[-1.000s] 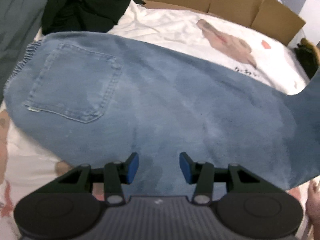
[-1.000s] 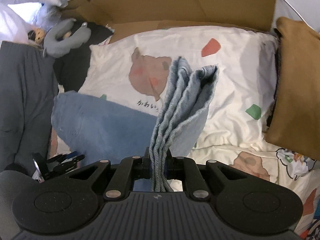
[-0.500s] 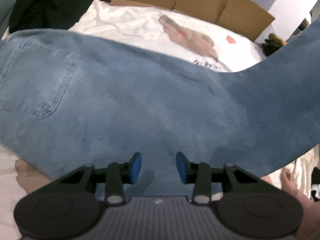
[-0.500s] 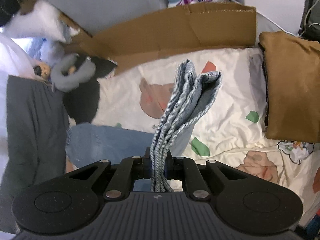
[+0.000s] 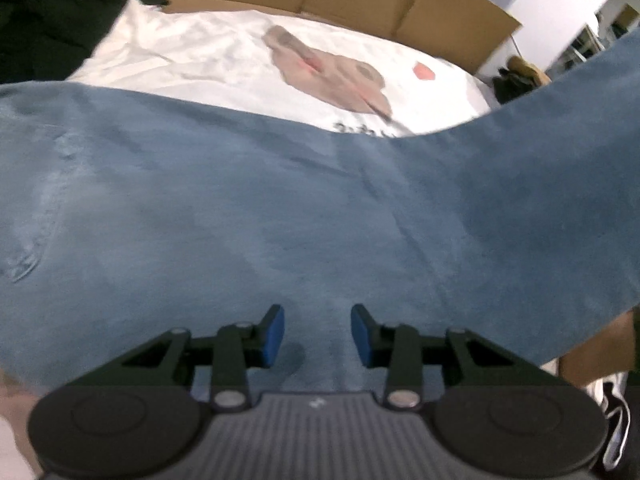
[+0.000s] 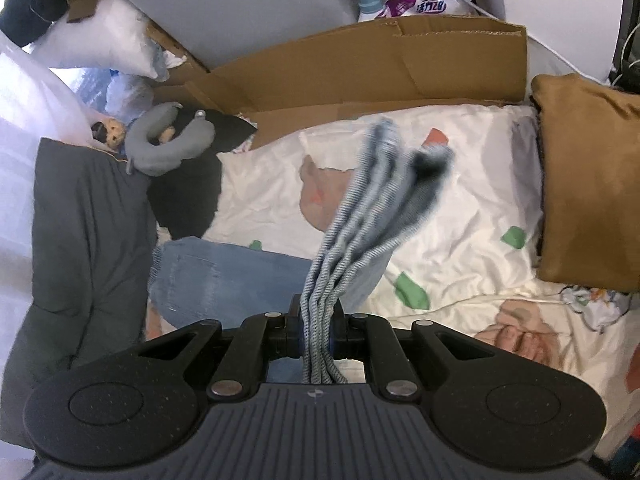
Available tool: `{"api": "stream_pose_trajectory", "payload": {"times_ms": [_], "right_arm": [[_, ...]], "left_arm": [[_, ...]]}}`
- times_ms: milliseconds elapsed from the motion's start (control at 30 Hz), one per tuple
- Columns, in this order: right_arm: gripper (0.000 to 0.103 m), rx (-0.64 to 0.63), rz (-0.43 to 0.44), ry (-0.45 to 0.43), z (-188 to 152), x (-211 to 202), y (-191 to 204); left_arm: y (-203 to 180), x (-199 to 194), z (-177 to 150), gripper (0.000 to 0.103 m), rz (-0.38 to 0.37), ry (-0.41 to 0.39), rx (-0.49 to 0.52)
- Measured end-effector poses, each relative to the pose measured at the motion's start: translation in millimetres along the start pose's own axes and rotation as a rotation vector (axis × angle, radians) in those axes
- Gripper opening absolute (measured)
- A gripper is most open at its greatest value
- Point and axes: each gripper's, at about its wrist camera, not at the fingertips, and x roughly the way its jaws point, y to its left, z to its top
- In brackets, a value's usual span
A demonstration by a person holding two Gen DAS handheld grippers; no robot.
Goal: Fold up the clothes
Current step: 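Lift the pinched jeans leg hem up with the right gripper, then carry the raised jeans leg over the jeans body with the right gripper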
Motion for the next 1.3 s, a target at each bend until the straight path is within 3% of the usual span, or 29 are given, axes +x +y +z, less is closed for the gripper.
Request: {"api": "stream_pose_trajectory", "payload": {"times_ms": [100,233,367,733,1033,1300], "right_arm": [[0.009,-0.007,-0.007,-0.005,-4.0,-7.3,-6.9],[0.009,0.001,0.046,0.024,-13.2,-16.8,-26.5],[0.009,0.094,0.075,-0.010,-16.6,-30.5,-66.6],[0.008,0.168,0.109,-0.087,-33.3,-63.9,-120.2],[0.008,0.152,0.130,-0.124,-28.1,-93.8,-140.3],[0.008,0.167,0.083,-0.162,-20.1,-128.8,-166.9]], "left_arm": [[-2.6,3.3,-0.1,0.038,0.010,0.011,0.015],[-0.5,1.0,-3.0,0.038,0.027,0.012,-0.003],[4.0,-6.2,-6.0,0.038,0.077,0.017,-0.011],[3.0,-31.5,-0.7,0.038,0.171,0.027,-0.004],[-19.0,-21.1,3.1,0.038,0.152,0.048,0.040],[-31.4,-17.7,11.1,0.038,0.102,0.054,0.085]]}}
